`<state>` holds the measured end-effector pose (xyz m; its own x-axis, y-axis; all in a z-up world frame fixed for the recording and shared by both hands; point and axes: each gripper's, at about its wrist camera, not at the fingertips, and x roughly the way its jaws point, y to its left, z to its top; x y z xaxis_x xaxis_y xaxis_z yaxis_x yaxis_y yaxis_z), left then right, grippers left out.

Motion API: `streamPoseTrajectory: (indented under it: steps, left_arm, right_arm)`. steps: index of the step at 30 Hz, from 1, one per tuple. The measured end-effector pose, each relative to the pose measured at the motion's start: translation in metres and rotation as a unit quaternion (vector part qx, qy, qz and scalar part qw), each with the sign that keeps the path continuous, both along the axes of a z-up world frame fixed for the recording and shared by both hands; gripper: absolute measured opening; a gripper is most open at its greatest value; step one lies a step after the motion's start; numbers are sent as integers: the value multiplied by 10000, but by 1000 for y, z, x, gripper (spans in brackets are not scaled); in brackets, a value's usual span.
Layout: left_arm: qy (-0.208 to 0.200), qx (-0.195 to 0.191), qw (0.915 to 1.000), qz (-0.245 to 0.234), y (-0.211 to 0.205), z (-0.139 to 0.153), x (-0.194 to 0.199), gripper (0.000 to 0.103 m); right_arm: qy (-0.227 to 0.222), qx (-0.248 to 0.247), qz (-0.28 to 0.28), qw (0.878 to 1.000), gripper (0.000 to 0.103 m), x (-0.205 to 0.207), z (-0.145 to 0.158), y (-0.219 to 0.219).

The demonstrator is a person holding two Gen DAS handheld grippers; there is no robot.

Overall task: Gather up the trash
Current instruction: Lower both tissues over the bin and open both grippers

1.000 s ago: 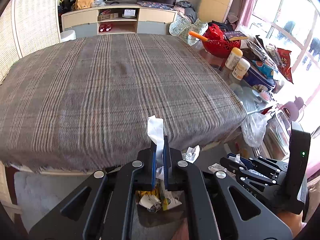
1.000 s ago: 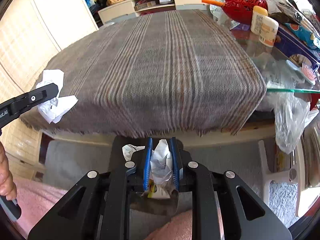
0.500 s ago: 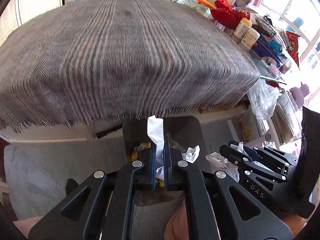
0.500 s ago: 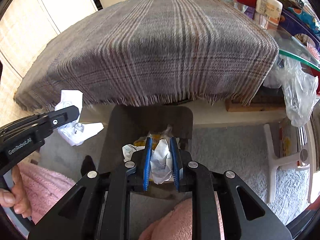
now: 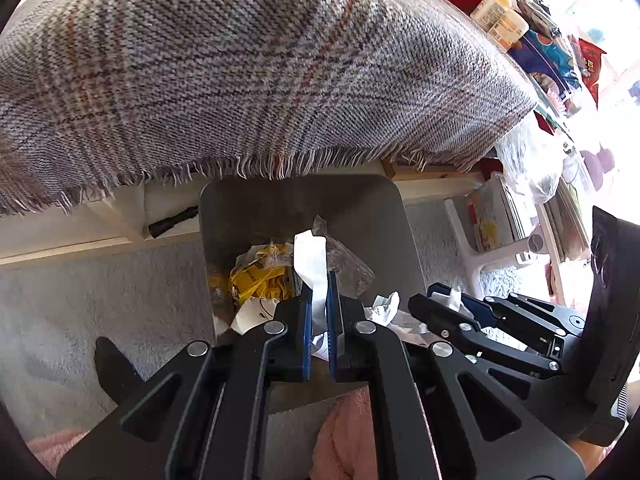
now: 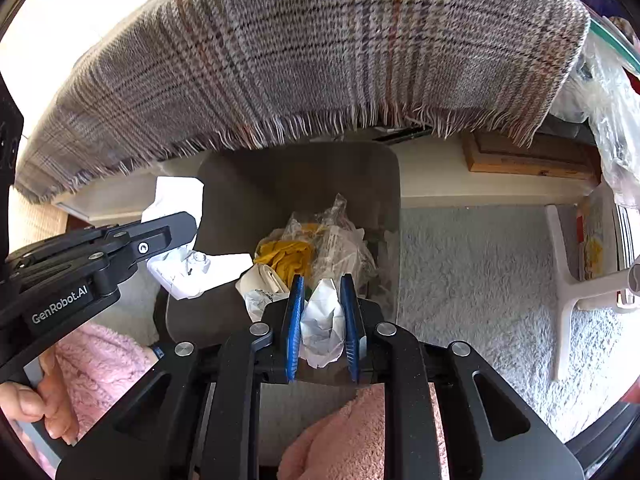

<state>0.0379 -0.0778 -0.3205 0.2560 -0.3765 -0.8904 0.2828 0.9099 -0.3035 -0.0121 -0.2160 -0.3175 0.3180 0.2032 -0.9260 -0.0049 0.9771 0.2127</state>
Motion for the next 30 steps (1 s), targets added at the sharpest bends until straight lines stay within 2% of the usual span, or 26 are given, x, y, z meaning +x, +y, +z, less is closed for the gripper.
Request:
streamPoseTrajectory:
  steps: [5,7,10,12,13,14,16,17,18,22,26,30]
  left_arm:
    - [40,47,10000,48,-4,-3,3,9]
    - [27,62,10000,58,-6,-3,4,17]
    - [-20,106,9999,76,-1,0,4,23]
    - [-60,139,9998,92,3,3,6,33]
    - [-94,145,9998,112,4,5,5,34]
    - [-126,149,9997,139,6,7,5,42]
    - [-214,139,9994,246,9,13,3,57]
    - [-288,119,9991,290,11,18,1,69]
    - [-426,136,9984,332,14,25,-1,78]
    - [-769,140,9961,408,19,48,-10,95]
    - [-1035,10,9935,474,27,79,-19,95]
    - [-1512,136,9875,434,28,115,-34,95]
  right_arm:
    - [109,-22,15,9999,24,1,-6,1]
    - [117,-72,-11,9999,39,1,-7,0]
    - [109,-143,-14,9998,45,3,-9,2]
    - [104,-193,-13,9998,59,2,-9,1]
    - [99,-229,-14,9997,63,1,-9,0]
    - [97,-256,-11,9996,68,1,-8,-1]
    - [73,-332,-49,9994,93,-2,-8,-6]
    - [40,-362,-72,9993,96,-2,-6,-8]
    - [10,-382,-93,9992,98,-3,-4,-9]
    - [-57,-338,-226,9992,100,-4,9,-20]
    - [-316,-321,-345,9984,100,-9,33,-26]
    - [-883,-335,-419,9947,100,-18,72,-30]
